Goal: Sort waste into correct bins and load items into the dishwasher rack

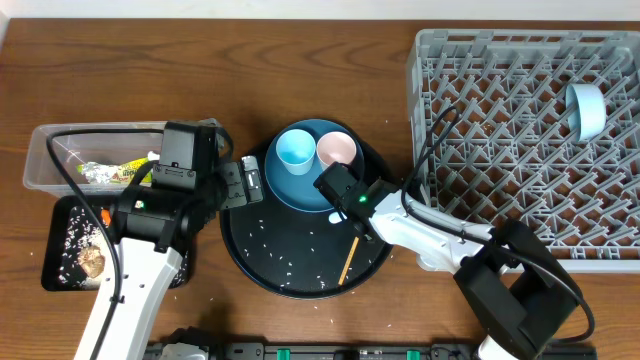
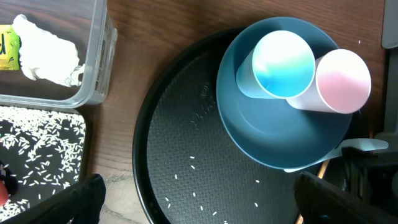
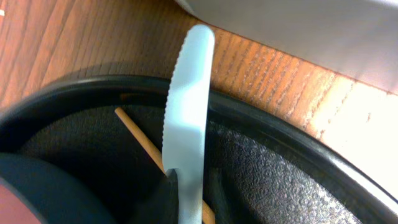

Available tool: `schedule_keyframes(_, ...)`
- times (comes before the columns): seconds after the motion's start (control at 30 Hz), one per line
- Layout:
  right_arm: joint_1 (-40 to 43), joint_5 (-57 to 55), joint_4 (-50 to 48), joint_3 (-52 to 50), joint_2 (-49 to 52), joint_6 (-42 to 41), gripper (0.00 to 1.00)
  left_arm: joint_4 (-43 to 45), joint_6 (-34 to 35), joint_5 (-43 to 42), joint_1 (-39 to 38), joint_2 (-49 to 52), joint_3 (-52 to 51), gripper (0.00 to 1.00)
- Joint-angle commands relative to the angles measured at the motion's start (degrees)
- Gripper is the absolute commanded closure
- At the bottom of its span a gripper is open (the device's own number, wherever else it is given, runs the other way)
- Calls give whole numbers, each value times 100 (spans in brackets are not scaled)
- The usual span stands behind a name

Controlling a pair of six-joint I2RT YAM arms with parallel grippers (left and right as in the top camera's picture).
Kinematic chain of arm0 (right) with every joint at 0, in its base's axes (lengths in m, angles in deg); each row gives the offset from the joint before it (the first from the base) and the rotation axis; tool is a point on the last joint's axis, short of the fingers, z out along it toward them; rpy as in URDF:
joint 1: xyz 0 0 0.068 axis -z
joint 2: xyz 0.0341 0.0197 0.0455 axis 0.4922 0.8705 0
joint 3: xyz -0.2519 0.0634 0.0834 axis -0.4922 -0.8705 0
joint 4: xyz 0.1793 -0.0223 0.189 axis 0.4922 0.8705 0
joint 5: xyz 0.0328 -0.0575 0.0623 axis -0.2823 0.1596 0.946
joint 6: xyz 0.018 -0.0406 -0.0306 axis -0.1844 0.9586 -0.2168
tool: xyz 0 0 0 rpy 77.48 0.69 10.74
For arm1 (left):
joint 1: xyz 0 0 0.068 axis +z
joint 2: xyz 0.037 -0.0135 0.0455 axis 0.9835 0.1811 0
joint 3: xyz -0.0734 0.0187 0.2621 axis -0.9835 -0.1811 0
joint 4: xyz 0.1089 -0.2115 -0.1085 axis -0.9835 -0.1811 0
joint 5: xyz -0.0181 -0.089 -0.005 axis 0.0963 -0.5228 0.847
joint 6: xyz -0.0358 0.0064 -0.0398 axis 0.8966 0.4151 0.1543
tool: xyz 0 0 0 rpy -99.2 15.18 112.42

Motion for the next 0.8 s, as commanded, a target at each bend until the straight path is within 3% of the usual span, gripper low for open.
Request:
schedule_keyframes(0.0,72,-195,-26,-44,81,39,76,-4,48,92,17,-4,52,2)
schedule_keyframes(0.77,83,-90,-470,-44,673,39,82,-4,48,90,17,-4,55,2)
